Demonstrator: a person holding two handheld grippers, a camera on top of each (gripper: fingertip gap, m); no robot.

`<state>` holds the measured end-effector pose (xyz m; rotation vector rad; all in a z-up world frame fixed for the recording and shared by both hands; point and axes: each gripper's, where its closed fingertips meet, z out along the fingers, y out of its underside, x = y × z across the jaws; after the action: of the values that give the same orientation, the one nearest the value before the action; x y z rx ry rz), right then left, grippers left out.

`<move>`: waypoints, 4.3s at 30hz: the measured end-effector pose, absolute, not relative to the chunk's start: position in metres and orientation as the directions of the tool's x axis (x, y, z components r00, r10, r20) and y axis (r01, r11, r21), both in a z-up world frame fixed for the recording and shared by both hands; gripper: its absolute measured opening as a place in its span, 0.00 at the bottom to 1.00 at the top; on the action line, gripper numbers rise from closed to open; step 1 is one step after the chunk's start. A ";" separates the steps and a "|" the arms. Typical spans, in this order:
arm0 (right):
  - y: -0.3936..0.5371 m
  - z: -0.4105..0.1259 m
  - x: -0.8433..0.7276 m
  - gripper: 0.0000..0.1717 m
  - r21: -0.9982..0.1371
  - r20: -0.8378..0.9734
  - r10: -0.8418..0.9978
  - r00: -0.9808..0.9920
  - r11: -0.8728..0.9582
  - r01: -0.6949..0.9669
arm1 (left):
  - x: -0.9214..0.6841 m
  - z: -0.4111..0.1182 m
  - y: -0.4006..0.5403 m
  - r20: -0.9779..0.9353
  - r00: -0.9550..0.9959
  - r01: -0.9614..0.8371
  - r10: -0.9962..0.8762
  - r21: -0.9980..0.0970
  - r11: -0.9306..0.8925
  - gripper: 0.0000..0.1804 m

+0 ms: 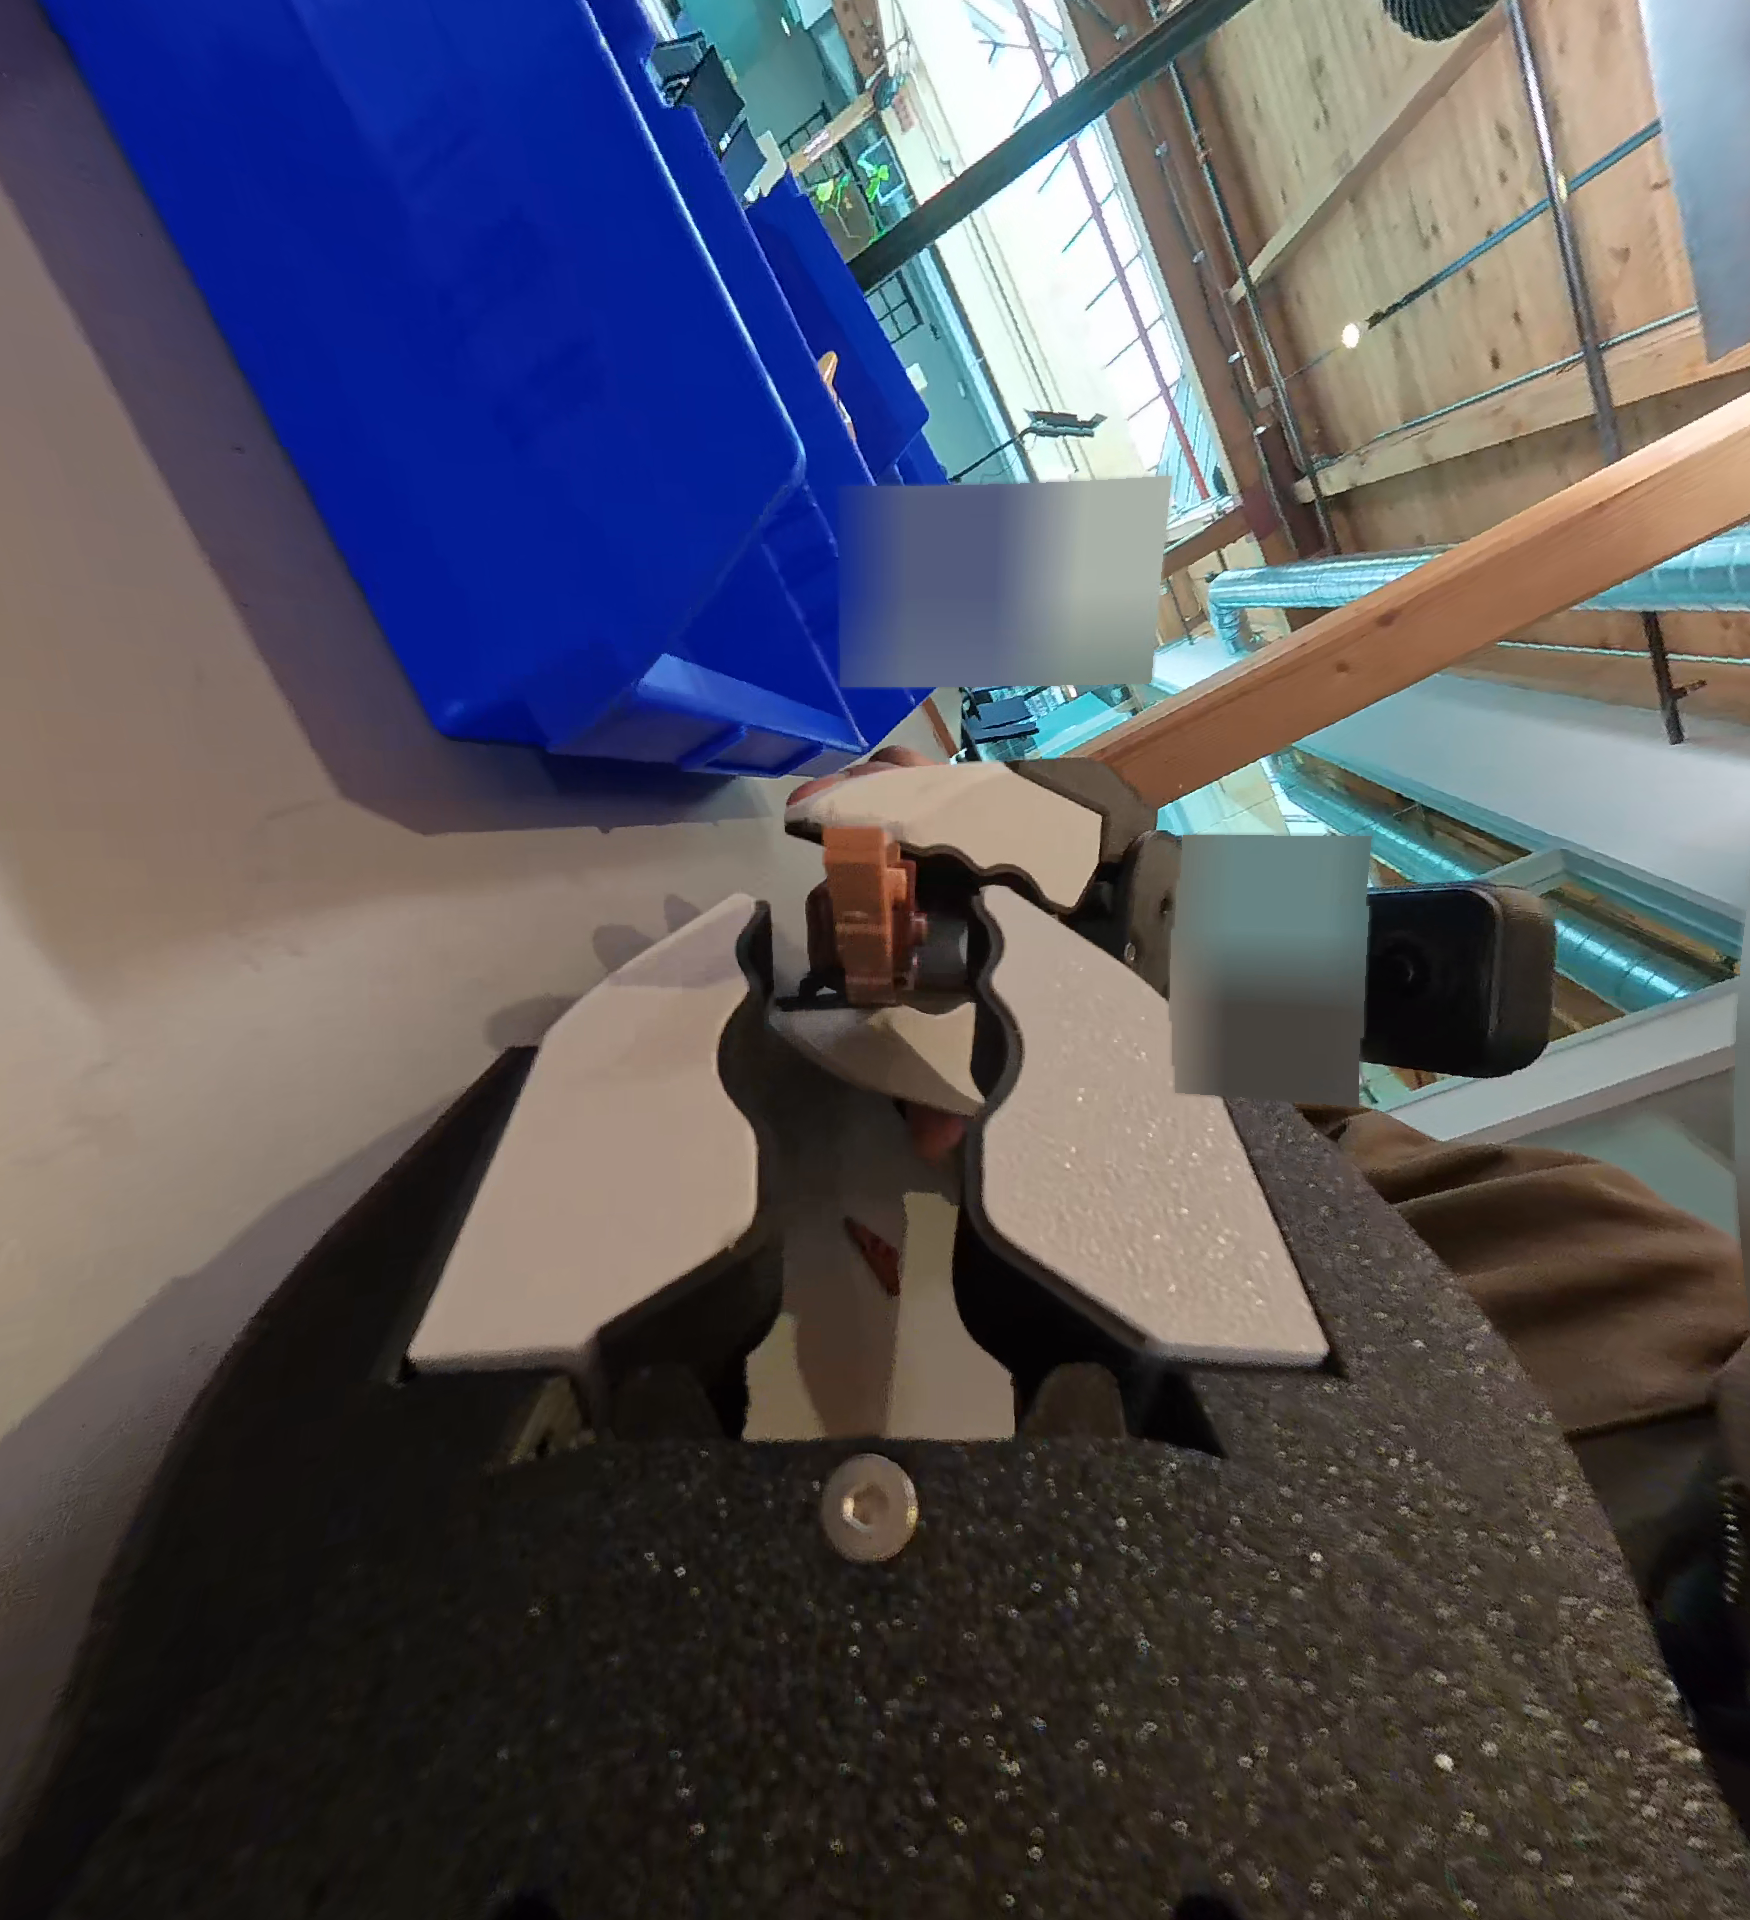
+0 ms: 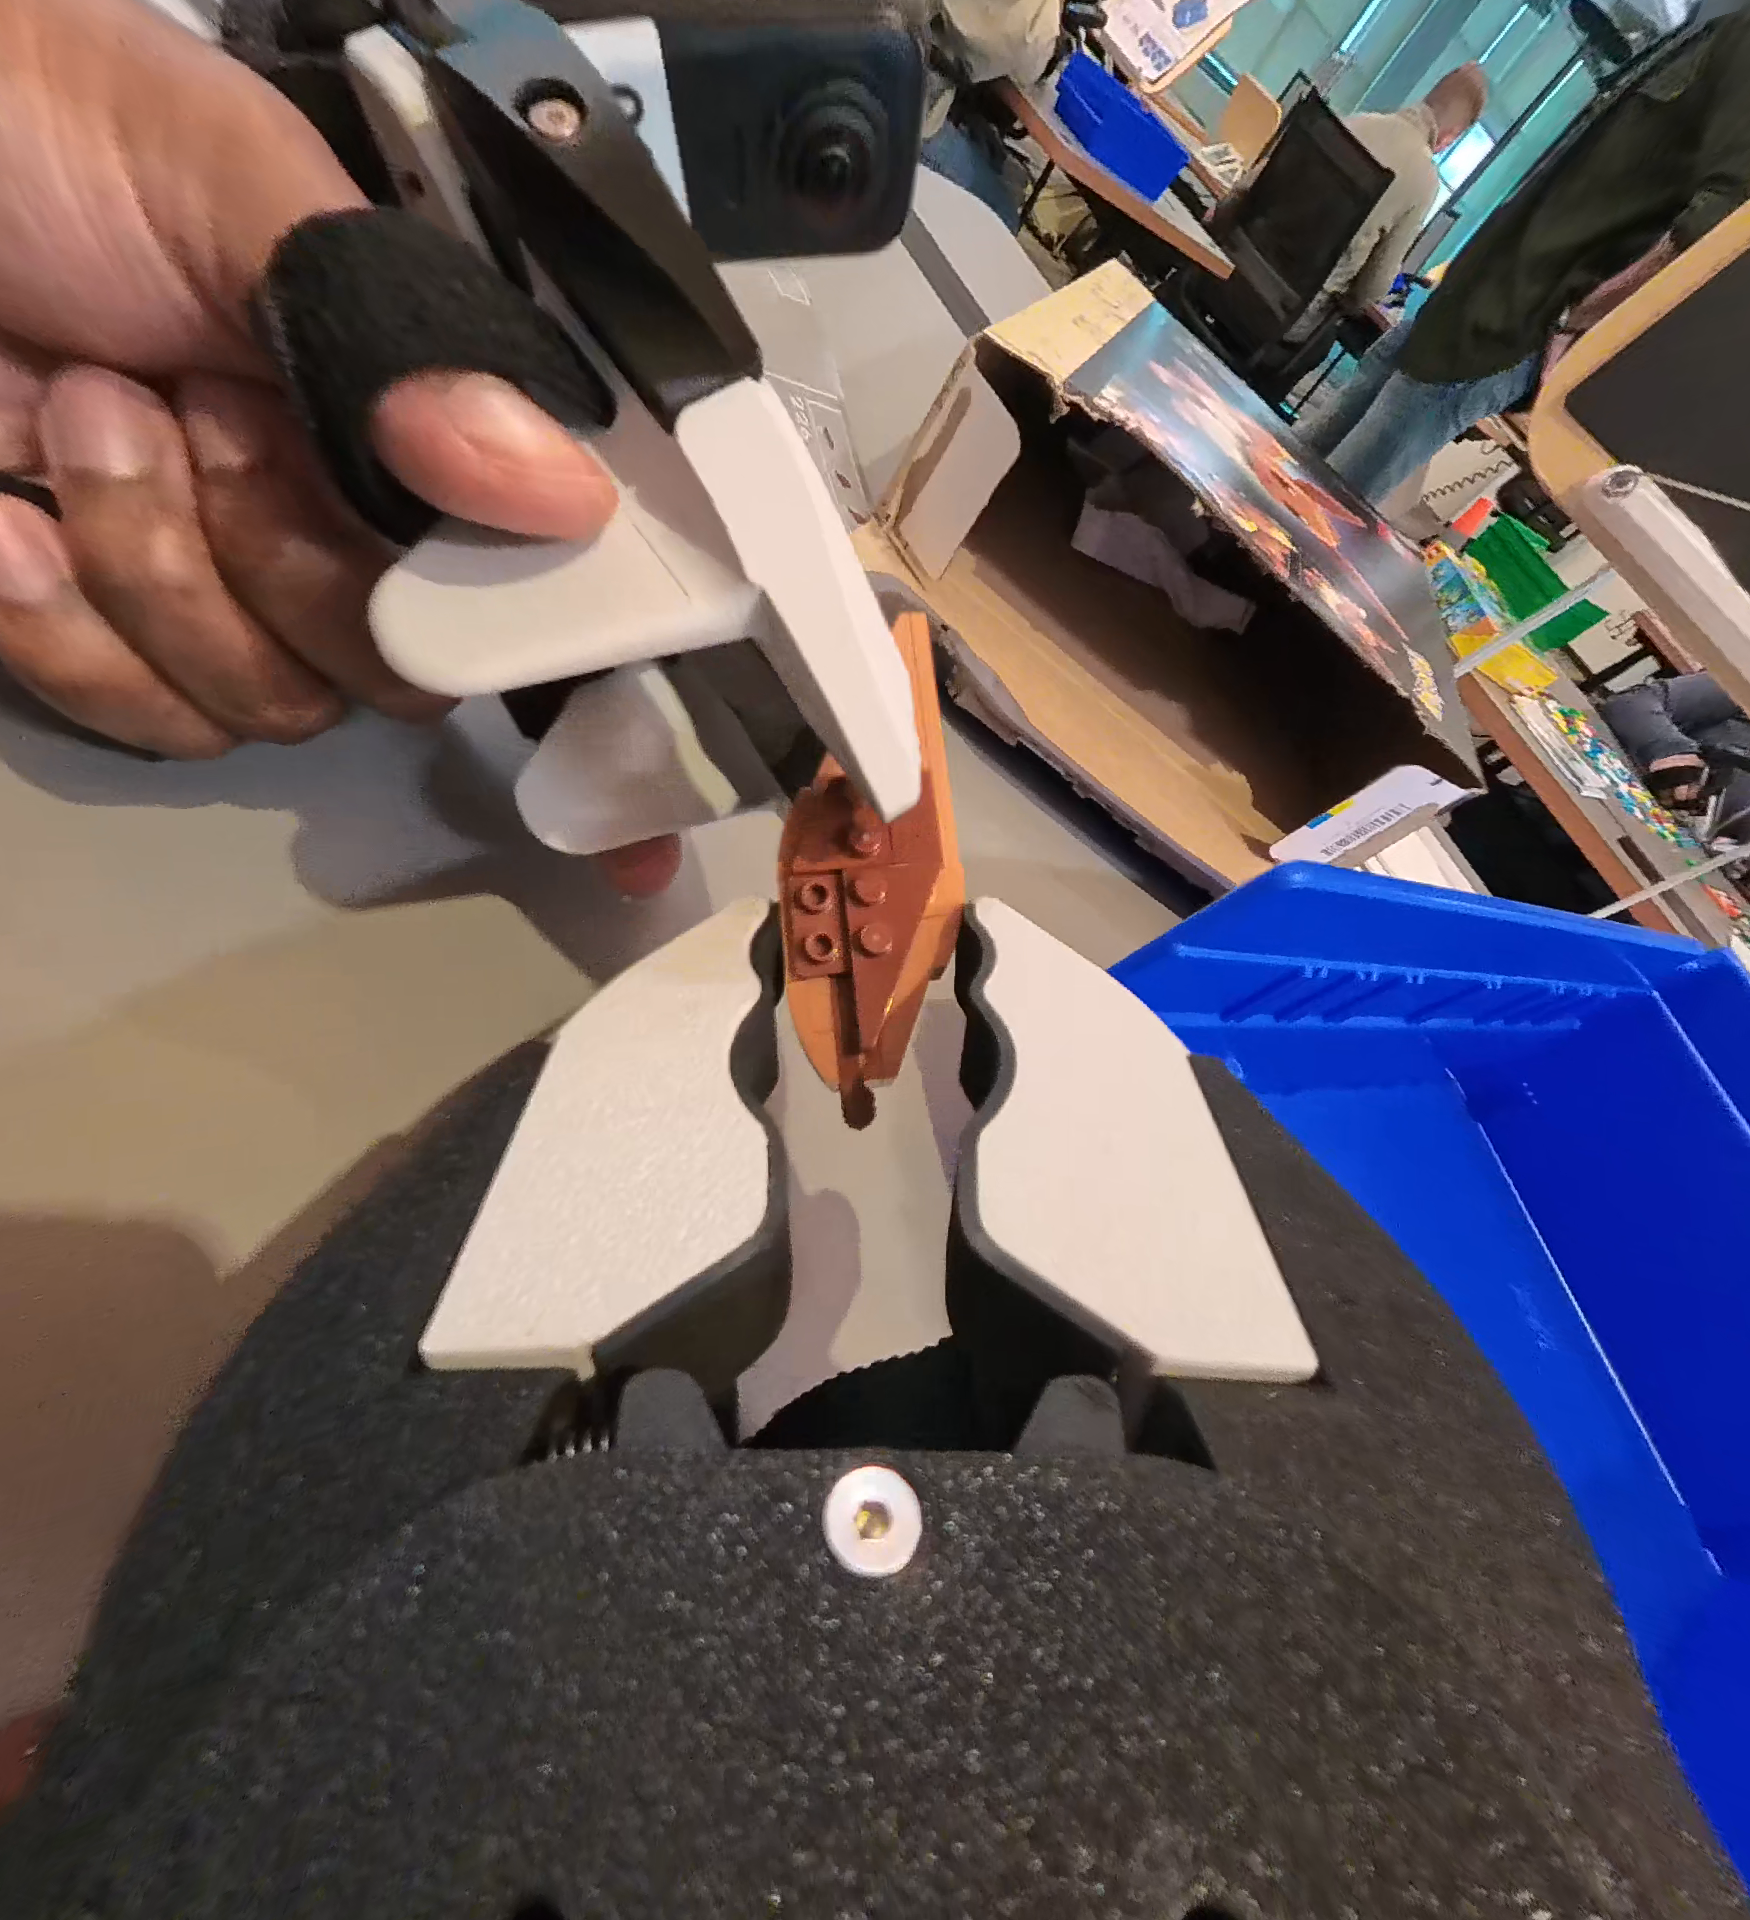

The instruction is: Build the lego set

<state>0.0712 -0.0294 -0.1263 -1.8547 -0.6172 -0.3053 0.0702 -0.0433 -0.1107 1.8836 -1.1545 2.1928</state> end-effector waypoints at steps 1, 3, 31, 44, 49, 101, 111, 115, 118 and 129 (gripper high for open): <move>-0.029 -0.126 0.071 0.18 -0.790 0.494 0.267 0.827 -0.259 0.555 | 0.070 -0.111 -0.044 0.858 -0.264 -0.470 -0.440 -0.513 -0.719 0.20; -0.029 -0.125 0.069 0.18 -0.783 0.510 0.264 0.819 -0.251 0.569 | 0.071 -0.113 -0.044 0.849 -0.251 -0.462 -0.466 -0.528 -0.713 0.19; -0.026 -0.124 0.066 0.18 -0.859 0.375 0.272 0.886 -0.256 0.443 | 0.067 -0.106 -0.044 0.845 -0.294 -0.436 -0.446 -0.534 -0.724 0.17; -0.033 -0.121 0.074 0.23 -0.895 0.296 0.313 0.902 -0.240 0.376 | 0.057 -0.088 -0.014 0.846 -0.375 -0.312 -0.378 -0.499 -0.808 0.07; -0.038 -0.125 0.074 0.23 -0.901 0.261 0.350 0.900 -0.247 0.357 | 0.049 -0.083 0.008 0.811 -0.386 -0.236 -0.440 -0.548 -0.802 0.07; -0.146 -0.185 0.032 0.06 -0.550 -0.001 0.164 0.986 -0.824 0.136 | 0.032 -0.093 -0.006 0.868 -0.350 -0.320 -0.353 -0.465 -0.826 0.07; -0.074 -0.080 0.027 0.06 -0.811 -0.087 0.252 0.964 -0.579 0.079 | 0.033 -0.099 -0.028 0.902 -0.324 -0.401 -0.285 -0.404 -0.822 0.07; -0.045 -0.071 0.026 0.06 -0.837 -0.143 0.278 0.950 -0.547 0.034 | 0.032 -0.102 -0.039 0.917 -0.314 -0.450 -0.245 -0.372 -0.812 0.07; -0.035 -0.075 0.025 0.06 -0.839 -0.208 0.280 0.937 -0.544 -0.023 | 0.031 -0.102 -0.042 0.924 -0.311 -0.466 -0.223 -0.352 -0.812 0.08; -0.016 -0.090 0.017 0.06 -0.800 -0.294 0.319 0.901 -0.598 -0.049 | 0.029 -0.104 -0.057 0.929 -0.315 -0.525 -0.194 -0.341 -0.780 0.08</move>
<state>0.0166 -0.0164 -0.0895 -2.1575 -0.1929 0.5177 0.0290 -0.0572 -0.1040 1.6883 -0.9191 2.1985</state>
